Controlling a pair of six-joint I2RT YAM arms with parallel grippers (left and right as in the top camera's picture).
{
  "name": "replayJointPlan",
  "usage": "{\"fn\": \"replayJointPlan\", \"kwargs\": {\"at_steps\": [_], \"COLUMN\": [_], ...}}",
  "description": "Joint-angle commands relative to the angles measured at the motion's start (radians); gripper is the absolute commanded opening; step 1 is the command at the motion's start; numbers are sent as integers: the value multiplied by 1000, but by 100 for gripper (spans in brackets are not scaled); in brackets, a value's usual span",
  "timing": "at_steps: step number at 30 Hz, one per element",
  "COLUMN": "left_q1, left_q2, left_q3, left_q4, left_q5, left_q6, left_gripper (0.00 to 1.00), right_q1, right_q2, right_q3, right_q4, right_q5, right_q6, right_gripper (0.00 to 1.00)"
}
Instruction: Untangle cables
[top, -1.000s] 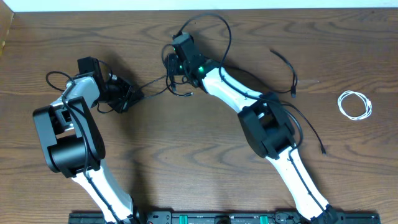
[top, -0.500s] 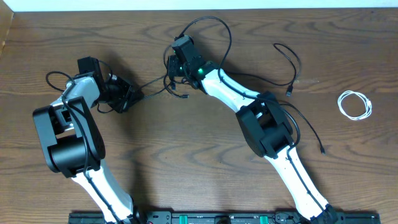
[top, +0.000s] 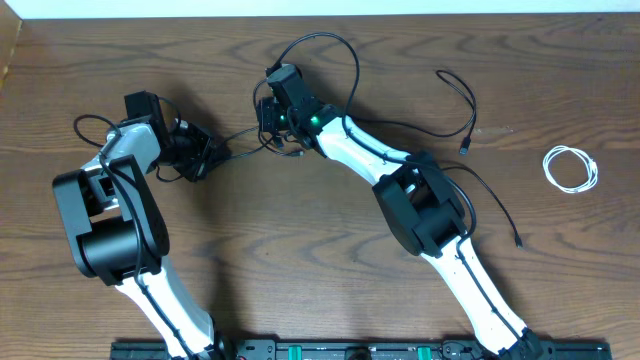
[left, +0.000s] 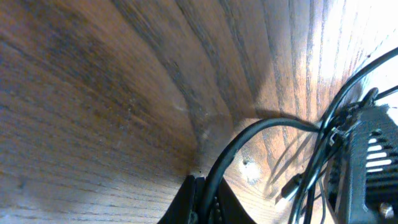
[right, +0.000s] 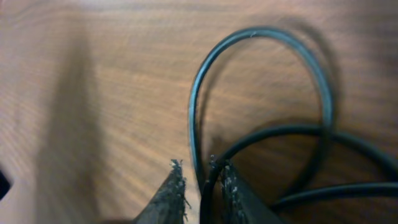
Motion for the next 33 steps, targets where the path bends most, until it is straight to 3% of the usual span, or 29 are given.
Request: {"fn": "replayJointPlan", "kwargs": {"at_steps": [1, 3, 5, 10, 12, 16, 19, 23, 26, 30, 33], "left_q1": [-3, -3, -3, -3, -3, -3, -3, -3, -3, -3, -7], "left_q2": [38, 38, 38, 38, 38, 38, 38, 38, 38, 38, 38], "left_q3": [-19, -19, -19, -19, -19, -19, -19, -19, -19, -19, -19], "left_q4": [-10, -10, -10, -6, -6, -3, 19, 119, 166, 201, 234], "left_q5": [-132, -132, -132, -132, -132, -130, -60, 185, 323, 482, 607], "left_q6": [-2, -2, -2, -2, -2, -2, 19, 166, 209, 274, 293], "left_gripper": [7, 8, 8, 7, 8, 7, 7, 9, 22, 47, 56], "right_q1": [3, -8, -17, -26, -31, -65, -107, -156, -181, -210, -220], "right_q2": [52, 52, 52, 52, 52, 21, -24, -67, -71, -71, -71], "right_q3": [-2, -2, -2, -2, -2, -2, -2, -2, -2, -2, -2], "right_q4": [-48, -77, -84, -122, -129, -85, -69, -69, -69, -80, -67], "right_q5": [-156, -216, -246, -246, -253, -362, -467, -612, -732, -829, -838], "right_q6": [-26, -27, -38, -57, -70, -97, -82, -25, 29, 70, 102], "right_gripper": [18, 18, 9, 9, 2, 1, 1, 1, 1, 1, 1]}}
